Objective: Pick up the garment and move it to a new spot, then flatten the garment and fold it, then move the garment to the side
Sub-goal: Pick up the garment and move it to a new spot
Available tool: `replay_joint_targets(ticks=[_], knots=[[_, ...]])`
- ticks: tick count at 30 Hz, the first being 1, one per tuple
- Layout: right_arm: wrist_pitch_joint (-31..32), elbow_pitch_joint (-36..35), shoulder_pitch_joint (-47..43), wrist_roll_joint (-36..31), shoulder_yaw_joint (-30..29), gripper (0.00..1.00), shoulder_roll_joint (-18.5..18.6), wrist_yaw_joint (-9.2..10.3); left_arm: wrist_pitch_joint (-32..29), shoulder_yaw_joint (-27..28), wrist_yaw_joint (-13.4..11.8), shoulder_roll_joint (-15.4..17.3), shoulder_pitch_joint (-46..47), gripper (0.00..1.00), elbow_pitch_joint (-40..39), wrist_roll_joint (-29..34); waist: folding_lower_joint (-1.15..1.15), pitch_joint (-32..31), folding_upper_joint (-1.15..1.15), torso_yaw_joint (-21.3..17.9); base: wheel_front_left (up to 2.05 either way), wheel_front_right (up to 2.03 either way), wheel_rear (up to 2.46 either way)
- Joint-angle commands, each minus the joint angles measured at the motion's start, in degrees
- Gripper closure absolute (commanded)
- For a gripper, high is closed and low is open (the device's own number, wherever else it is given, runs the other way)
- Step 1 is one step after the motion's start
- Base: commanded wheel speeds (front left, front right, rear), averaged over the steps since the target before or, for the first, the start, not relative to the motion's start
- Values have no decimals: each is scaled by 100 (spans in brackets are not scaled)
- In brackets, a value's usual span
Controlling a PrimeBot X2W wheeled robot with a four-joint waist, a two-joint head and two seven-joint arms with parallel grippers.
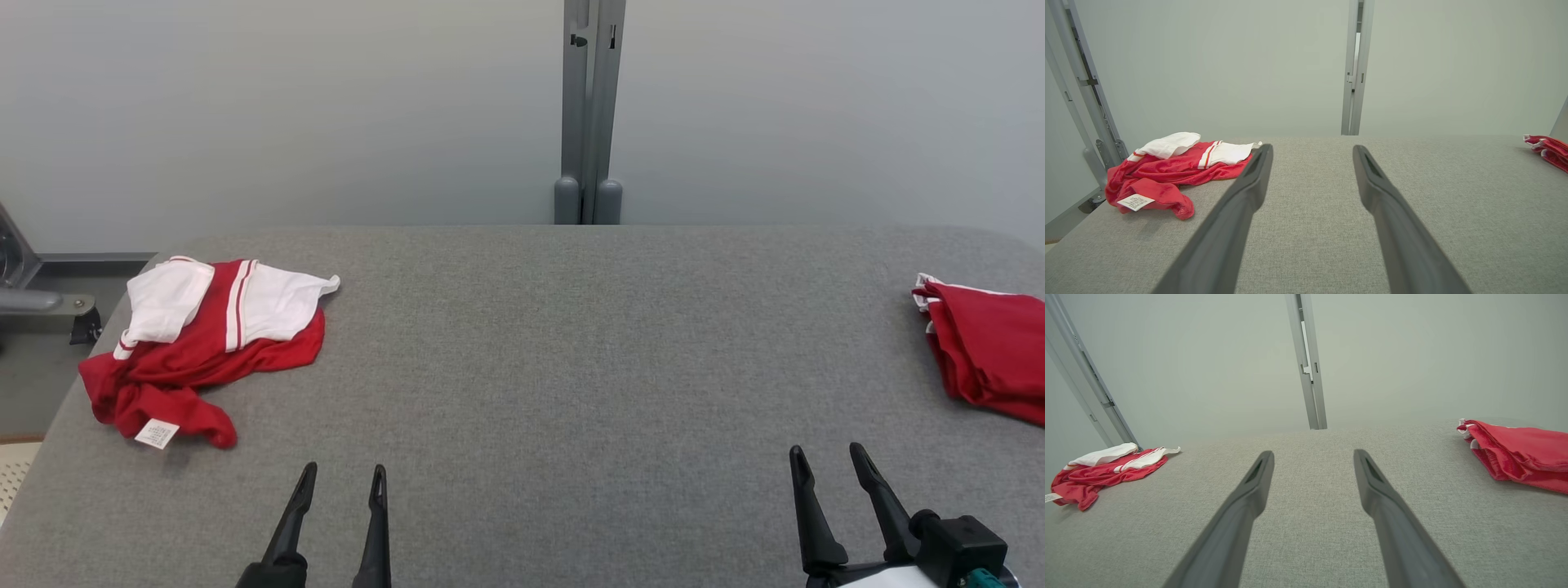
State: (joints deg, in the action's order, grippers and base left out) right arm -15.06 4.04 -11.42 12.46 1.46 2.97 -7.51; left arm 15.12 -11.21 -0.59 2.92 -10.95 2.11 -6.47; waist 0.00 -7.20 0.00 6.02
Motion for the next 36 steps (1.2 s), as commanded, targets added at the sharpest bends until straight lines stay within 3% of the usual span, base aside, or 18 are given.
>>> replay_joint_targets(ticks=[1,30,36], knots=[[-16,20,-58,11,-3,0,-1,4,3,24,-18,2,-59,0,7,-8,0,6,0,-7,0,0,0],[-16,55,-110,99,-105,0,-7,4,3,113,3,2,89,0,40,-61,0,86,0,30,0,0,0],[-16,90,-125,129,-140,0,-6,4,3,123,-56,2,159,0,25,15,0,165,0,252,0,0,0]])
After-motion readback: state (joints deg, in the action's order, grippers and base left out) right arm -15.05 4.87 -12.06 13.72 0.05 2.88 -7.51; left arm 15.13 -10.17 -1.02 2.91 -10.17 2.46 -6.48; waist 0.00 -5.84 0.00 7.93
